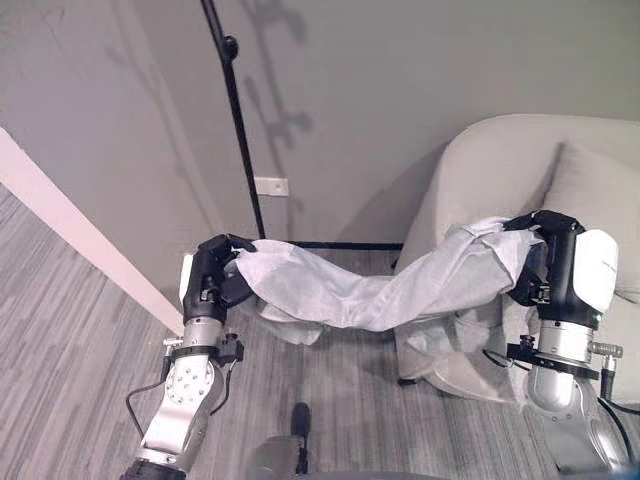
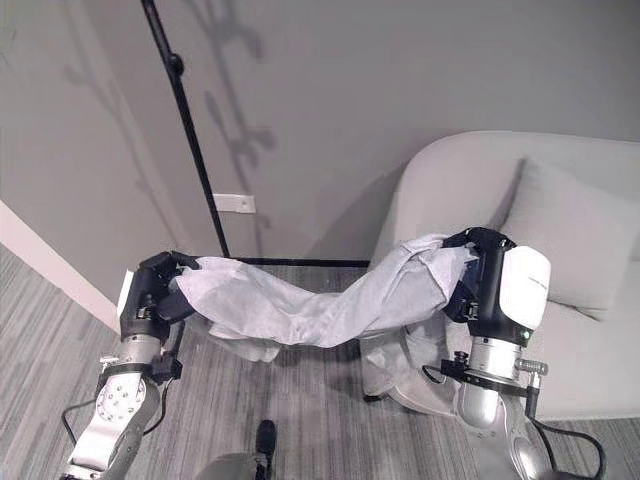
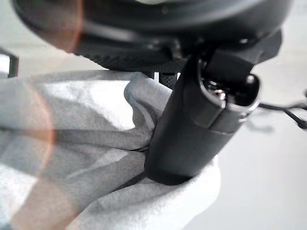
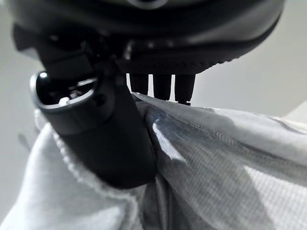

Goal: Hang the clothes on the sofa on the clothes rack.

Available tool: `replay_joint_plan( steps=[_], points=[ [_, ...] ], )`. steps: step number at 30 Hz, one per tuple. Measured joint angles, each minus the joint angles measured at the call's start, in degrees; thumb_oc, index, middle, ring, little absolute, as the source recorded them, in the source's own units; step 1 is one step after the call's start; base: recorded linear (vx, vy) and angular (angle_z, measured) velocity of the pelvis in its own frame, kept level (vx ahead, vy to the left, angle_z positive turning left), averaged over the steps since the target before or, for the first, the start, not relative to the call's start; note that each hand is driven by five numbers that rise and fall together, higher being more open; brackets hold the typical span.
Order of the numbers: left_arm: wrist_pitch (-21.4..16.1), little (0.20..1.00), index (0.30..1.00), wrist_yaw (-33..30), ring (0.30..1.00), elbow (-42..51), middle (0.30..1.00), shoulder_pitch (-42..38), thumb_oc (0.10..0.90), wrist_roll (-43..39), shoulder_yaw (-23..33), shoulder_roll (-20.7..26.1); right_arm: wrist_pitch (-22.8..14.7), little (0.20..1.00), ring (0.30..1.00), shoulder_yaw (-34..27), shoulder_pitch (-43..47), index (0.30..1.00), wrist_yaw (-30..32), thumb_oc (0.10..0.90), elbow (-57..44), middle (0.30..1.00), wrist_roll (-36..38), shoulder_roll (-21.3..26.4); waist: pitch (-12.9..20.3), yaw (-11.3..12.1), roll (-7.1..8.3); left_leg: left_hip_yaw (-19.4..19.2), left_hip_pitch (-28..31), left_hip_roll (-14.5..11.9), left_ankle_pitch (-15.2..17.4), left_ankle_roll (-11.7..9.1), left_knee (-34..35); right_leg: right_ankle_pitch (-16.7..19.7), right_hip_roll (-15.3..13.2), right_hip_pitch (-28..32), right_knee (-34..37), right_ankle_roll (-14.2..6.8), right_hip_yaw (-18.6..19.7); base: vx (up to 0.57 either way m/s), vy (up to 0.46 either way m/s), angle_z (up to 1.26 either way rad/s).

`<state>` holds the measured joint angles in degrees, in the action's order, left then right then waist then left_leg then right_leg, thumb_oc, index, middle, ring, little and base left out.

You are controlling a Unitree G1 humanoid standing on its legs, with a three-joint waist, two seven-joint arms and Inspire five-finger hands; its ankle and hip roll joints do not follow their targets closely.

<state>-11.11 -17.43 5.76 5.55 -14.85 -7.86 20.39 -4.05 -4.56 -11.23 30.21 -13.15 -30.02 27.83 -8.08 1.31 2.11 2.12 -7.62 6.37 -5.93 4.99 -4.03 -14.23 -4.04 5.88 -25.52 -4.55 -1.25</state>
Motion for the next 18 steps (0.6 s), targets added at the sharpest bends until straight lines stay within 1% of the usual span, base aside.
replay_joint_plan(
  steps=[1,2,3,4,5,6,7,8,9,10,11,12,13,14,15,16,17,18],
  points=[
    [0.0,0.300,0.300,-0.9,0.300,0.2,0.300,-0.6,0.400,0.2,1.4,1.1,-0.1,0.300,0.300,0.5,0.6,0.300,-0.3,0.400,0.1,0.300,-0.1,-0.3,-0.6,1.2,0.59,1.2,3.0,1.7,2.4,2.5,-0.4,0.3,-3.5,-3.6,-11.1,-0.6,-2.5,0.40,0.363,0.20],
    [0.0,0.300,0.300,-1.5,0.300,0.6,0.300,-0.6,0.400,1.9,3.2,1.1,-0.2,0.300,0.300,0.7,1.7,0.300,-0.2,0.400,0.0,0.300,0.0,-1.0,-1.4,2.4,0.84,1.3,4.1,2.4,4.4,3.9,-2.0,1.2,-6.5,-6.1,-17.5,-1.7,-4.6,0.32,0.260,0.26],
    [0.0,0.300,0.300,-2.2,0.300,0.6,0.300,-0.5,0.400,2.9,4.4,1.0,-0.2,0.300,0.300,0.9,1.8,0.300,-0.2,0.400,0.1,0.300,0.0,-1.4,-2.1,2.4,0.57,2.1,5.8,2.5,4.6,3.7,-1.9,0.7,-8.0,-7.2,-20.3,-0.9,-7.4,0.16,0.042,0.38],
    [0.0,0.300,0.300,-3.0,0.300,0.9,0.300,-0.4,0.400,5.1,5.9,0.9,-0.3,0.300,0.300,0.9,0.5,0.300,-0.5,0.400,0.0,0.300,0.0,-1.4,-2.2,2.1,-0.39,3.7,7.6,1.5,4.3,2.9,-0.8,0.0,-7.5,-7.8,-19.0,-0.2,-8.8,0.11,-0.014,0.61],
    [0.0,0.300,0.300,-3.7,0.300,1.5,0.300,-0.3,0.400,6.1,7.0,1.1,-0.2,0.300,0.300,1.1,0.2,0.300,-0.8,0.400,0.1,0.300,0.1,-1.2,-2.3,1.9,-0.48,4.1,8.1,1.2,4.2,2.8,-0.4,0.2,-6.9,-8.8,-17.5,-0.4,-9.1,0.18,-0.022,0.63],
    [-0.1,0.300,0.300,-5.0,0.300,2.7,0.300,-0.4,0.400,7.3,9.6,2.0,-0.6,0.300,0.300,1.2,0.2,0.300,-1.0,0.400,0.1,0.300,1.3,-1.2,-2.3,3.3,0.47,5.7,8.8,1.4,5.5,1.5,0.1,0.4,-6.4,-12.3,-15.2,-0.9,-8.7,0.30,-0.079,0.37],
    [-0.2,0.300,0.300,-5.5,0.300,2.7,0.300,-0.2,0.400,9.1,11.3,2.2,-1.7,0.300,0.300,1.0,0.3,0.300,-1.1,0.400,0.9,0.300,1.5,-1.2,-2.3,3.6,0.70,6.5,9.3,1.0,5.6,1.4,0.8,0.3,-5.3,-13.1,-11.8,-0.7,-8.5,0.29,-0.117,0.38],
    [-0.1,0.300,0.300,-6.3,0.300,2.7,0.300,-0.2,0.400,9.9,12.8,2.1,-2.1,0.300,0.300,0.9,0.3,0.300,-1.1,0.400,1.4,0.300,1.7,-1.2,-2.4,3.2,0.70,6.9,9.4,0.4,4.8,1.4,1.1,0.5,-4.4,-13.2,-7.7,-0.8,-8.4,0.33,-0.133,0.64],
    [-0.2,0.300,0.300,-8.2,0.300,2.1,0.300,-0.6,0.400,11.7,14.7,2.2,-2.7,0.300,0.300,0.6,0.4,0.300,-1.0,0.400,2.9,0.300,2.7,-1.2,-2.4,2.9,0.58,10.2,10.1,-0.2,5.0,0.4,2.2,0.9,-1.6,-14.6,0.5,-1.1,-7.7,0.18,-0.071,0.96],
    [-0.2,0.300,0.300,-9.6,0.300,1.5,0.300,-1.0,0.400,13.4,15.8,2.5,-2.8,0.300,0.300,0.5,0.7,0.300,-1.0,0.400,4.1,0.300,3.9,-1.0,-2.3,2.4,0.84,12.5,10.5,-0.3,5.5,-0.1,2.8,2.0,0.3,-15.2,6.8,-2.0,-7.0,0.19,-0.080,0.99],
    [-0.2,0.300,0.300,-10.8,0.300,0.6,0.300,-1.4,0.400,14.2,16.7,2.9,-2.9,0.300,0.300,0.4,1.2,0.300,-1.0,0.400,5.6,0.300,4.4,-0.9,-2.3,2.3,1.32,13.0,10.9,-0.4,5.6,0.2,3.1,3.9,1.1,-16.6,10.9,-2.5,-5.6,0.11,-0.045,0.82],
    [-0.2,0.300,0.300,-11.7,0.300,-0.1,0.300,-1.5,0.400,15.3,17.6,2.9,-2.9,0.300,0.300,0.0,1.4,0.300,-1.0,0.400,6.7,0.300,4.5,-1.1,-2.3,2.4,1.59,14.0,11.7,-0.2,5.5,0.4,3.1,6.1,2.1,-16.8,15.2,-3.2,-4.0,0.19,-0.094,0.82],
    [0.0,0.300,0.300,-12.4,0.300,-1.6,0.300,-2.5,0.400,16.8,17.3,3.0,-2.9,0.300,0.300,-0.4,1.6,0.300,-0.9,0.400,8.0,0.300,4.6,-0.7,-2.3,1.9,1.69,16.7,12.9,0.2,6.0,-0.3,3.2,9.2,2.5,-16.6,18.8,-2.5,-2.5,0.31,-0.179,1.10],
    [0.0,0.300,0.300,-12.6,0.300,-1.9,0.300,-3.4,0.400,20.6,17.1,4.7,-2.9,0.300,0.300,-0.4,2.6,0.300,-1.0,0.400,9.6,0.300,4.5,-0.3,-1.6,2.1,3.70,18.2,15.5,1.5,7.0,-0.1,5.0,13.6,1.3,-15.4,20.9,-1.6,-2.7,0.37,-0.227,0.87],
    [0.1,0.300,0.300,-12.8,0.300,-1.9,0.300,-3.6,0.400,22.6,18.0,5.2,-3.1,0.300,0.300,-0.3,4.2,0.300,-1.2,0.400,10.6,0.300,4.5,0.3,-1.6,2.8,4.19,18.3,17.3,1.6,8.3,-0.7,5.3,15.9,1.3,-14.5,20.3,-0.1,-2.3,0.38,-0.274,0.52],
    [0.0,0.300,0.300,-14.0,0.300,-0.5,0.300,-4.2,0.400,24.8,18.7,6.3,-3.5,0.300,0.300,-0.4,6.8,0.300,-1.2,0.400,11.3,0.300,4.5,3.4,-0.7,3.7,4.01,18.7,19.1,0.4,10.9,-2.5,4.7,20.2,2.5,-11.8,22.3,3.0,-3.4,0.23,-0.175,0.02],
    [-0.2,0.300,0.300,-14.5,0.300,-0.3,0.300,-4.9,0.400,25.5,18.7,7.2,-3.6,0.300,0.300,-0.5,7.8,0.300,-1.1,0.400,11.3,0.300,4.6,4.7,-0.3,3.7,3.84,18.7,18.8,-0.3,11.3,-3.0,3.9,20.4,3.2,-11.2,23.4,3.3,-3.9,0.14,-0.130,0.12],
    [-0.1,0.300,0.300,-14.8,0.300,-0.6,0.300,-6.4,0.400,26.9,18.7,8.4,-3.6,0.300,0.300,-0.6,8.9,0.300,-1.0,0.400,11.3,0.300,4.6,6.4,-0.2,3.4,4.07,18.5,18.0,-0.5,12.1,-4.2,2.2,20.4,3.5,-10.5,24.5,3.5,-4.6,0.12,-0.072,0.37]
  ],
)
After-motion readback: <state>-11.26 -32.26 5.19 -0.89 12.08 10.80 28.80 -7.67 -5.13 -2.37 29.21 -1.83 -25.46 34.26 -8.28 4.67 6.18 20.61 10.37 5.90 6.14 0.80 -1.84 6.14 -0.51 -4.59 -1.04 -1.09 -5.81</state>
